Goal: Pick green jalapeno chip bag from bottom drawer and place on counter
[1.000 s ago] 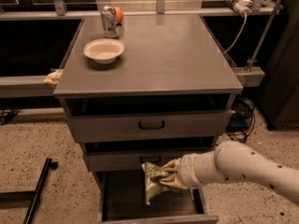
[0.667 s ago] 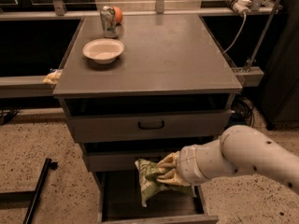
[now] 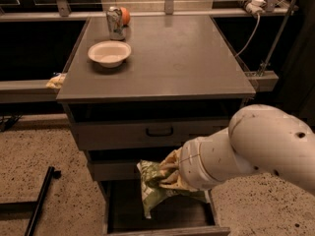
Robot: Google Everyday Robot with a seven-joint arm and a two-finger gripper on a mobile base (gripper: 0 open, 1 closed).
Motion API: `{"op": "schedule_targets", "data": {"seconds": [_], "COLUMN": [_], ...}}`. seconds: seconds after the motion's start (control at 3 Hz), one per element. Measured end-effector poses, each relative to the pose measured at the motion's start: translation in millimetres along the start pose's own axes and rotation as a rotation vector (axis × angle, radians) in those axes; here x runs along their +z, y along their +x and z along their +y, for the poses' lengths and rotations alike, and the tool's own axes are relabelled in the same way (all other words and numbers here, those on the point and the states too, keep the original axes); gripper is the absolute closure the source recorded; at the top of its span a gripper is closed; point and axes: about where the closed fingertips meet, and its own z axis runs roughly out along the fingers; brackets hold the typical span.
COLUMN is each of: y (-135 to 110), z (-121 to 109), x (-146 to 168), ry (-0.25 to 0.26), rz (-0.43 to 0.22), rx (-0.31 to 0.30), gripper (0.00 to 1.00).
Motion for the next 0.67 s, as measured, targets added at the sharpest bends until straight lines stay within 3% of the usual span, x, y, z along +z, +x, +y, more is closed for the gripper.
{"op": "schedule_targets", "data": {"seconds": [0.33,0.67], "y": [5.2,-9.2], "z": [-0.4,-31.0], "x": [6.9,-8.9], "ry": [-0.002,0.038], "rz": [-0.016,-0.052], "rx": [0.011,-0.026], "gripper": [1.00,1.00]}}
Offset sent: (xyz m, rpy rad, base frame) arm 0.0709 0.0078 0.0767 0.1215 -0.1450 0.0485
